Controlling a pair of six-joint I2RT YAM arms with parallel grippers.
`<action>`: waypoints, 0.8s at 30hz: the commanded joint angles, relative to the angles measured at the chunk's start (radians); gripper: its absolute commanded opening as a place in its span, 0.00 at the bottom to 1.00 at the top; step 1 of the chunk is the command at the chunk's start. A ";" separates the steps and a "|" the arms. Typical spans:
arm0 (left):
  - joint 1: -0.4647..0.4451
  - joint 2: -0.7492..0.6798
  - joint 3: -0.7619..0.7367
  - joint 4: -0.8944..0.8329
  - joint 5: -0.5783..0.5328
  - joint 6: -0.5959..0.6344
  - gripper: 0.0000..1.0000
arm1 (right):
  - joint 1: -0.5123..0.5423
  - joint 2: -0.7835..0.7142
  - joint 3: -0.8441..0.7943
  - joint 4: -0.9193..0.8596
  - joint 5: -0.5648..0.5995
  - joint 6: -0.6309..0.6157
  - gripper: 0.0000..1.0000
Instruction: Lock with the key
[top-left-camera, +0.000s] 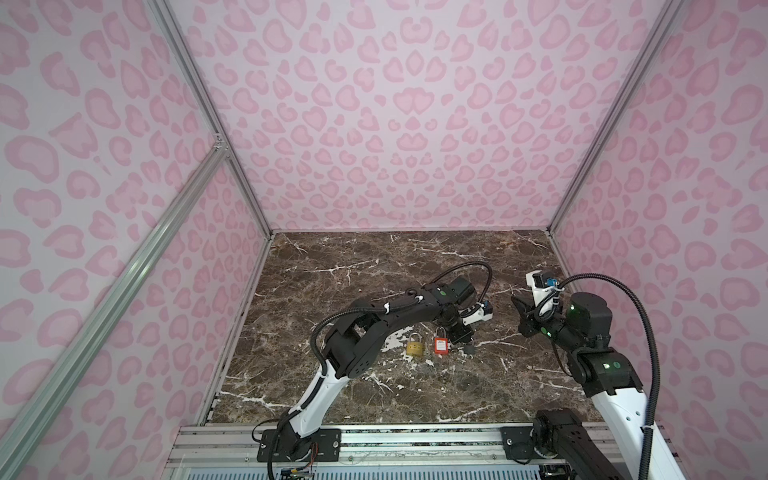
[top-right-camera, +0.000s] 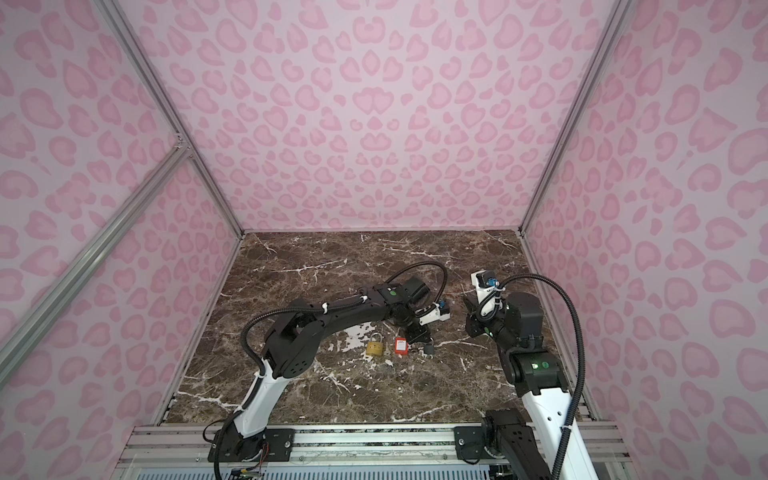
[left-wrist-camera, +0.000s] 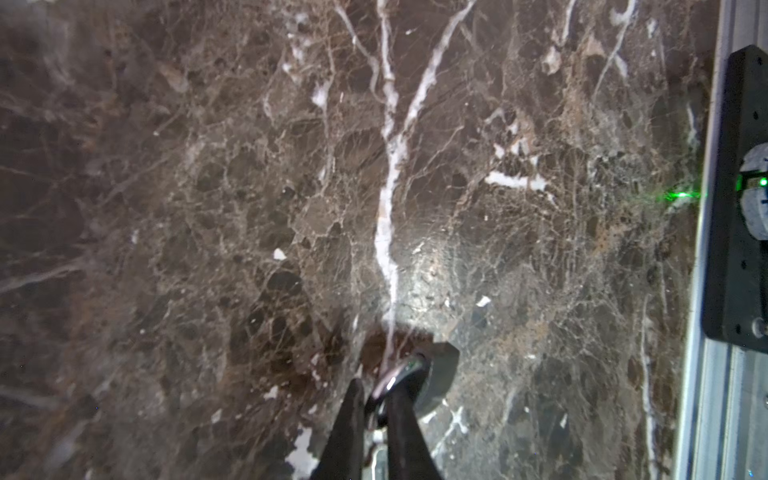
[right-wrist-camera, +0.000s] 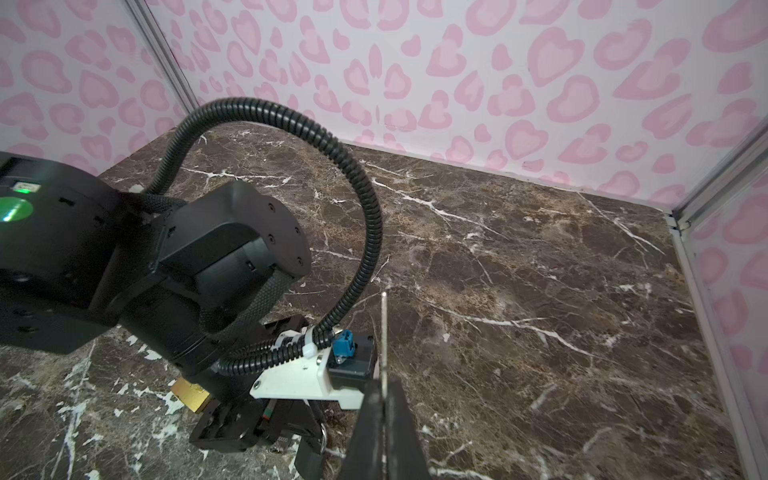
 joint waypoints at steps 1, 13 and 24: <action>-0.001 0.021 0.017 -0.027 -0.052 0.013 0.16 | -0.001 -0.004 -0.007 0.017 -0.001 0.007 0.00; -0.001 0.022 0.037 -0.029 -0.050 -0.011 0.24 | 0.000 -0.014 -0.020 0.010 -0.004 0.014 0.00; 0.001 -0.162 -0.048 0.073 -0.092 -0.038 0.27 | -0.041 -0.016 -0.078 0.107 -0.064 0.183 0.00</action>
